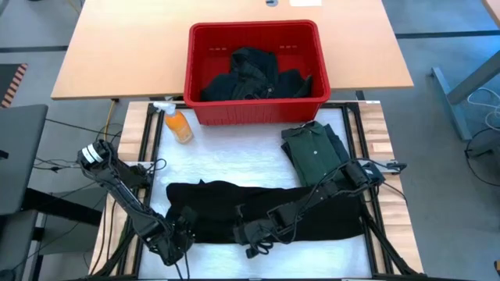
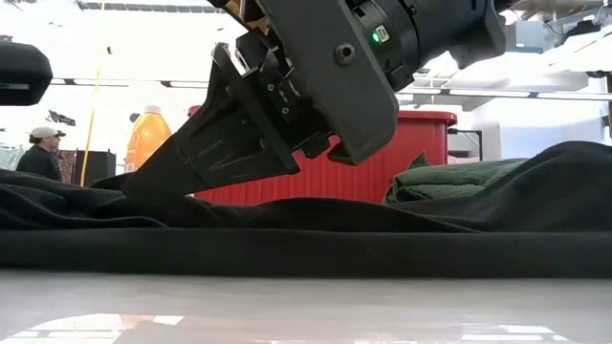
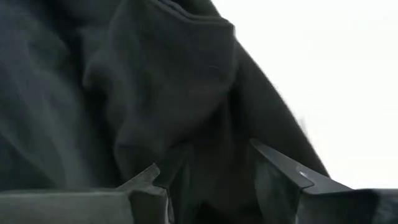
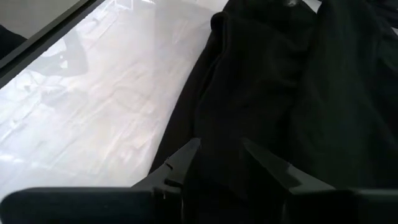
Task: Fold laundry
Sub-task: Fold the black shirt
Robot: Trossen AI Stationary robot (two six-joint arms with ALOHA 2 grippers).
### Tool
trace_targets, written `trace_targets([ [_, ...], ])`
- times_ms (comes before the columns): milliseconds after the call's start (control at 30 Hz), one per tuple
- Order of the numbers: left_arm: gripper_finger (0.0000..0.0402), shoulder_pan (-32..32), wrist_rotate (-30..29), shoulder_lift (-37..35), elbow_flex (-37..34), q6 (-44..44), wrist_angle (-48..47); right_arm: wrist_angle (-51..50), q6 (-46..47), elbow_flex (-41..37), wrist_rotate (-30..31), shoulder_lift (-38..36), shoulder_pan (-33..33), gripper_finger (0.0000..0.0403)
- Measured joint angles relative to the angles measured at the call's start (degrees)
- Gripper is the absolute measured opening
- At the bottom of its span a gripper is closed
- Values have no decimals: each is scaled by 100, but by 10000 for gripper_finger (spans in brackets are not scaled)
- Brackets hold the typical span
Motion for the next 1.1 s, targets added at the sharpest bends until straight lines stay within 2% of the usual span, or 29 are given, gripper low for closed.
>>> trace_targets([
  [400, 106, 58, 98, 25, -32, 111, 51, -63, -45, -2, -13, 4, -1, 137],
  [700, 55, 81, 149, 321, -28, 110, 146, -71, -42, -2, -48, 4, -7, 136],
  [800, 21, 102, 146, 326, -3, 131, 121, -136, 0, -2, -47, 4, -14, 136],
  [867, 7, 106, 98, 341, 89, 132, 9, -204, 0, -2, -46, 4, -35, 136],
  [1100, 0, 106, 146, 334, 644, 297, -840, -240, 7, -4, -218, 4, -90, 136],
])
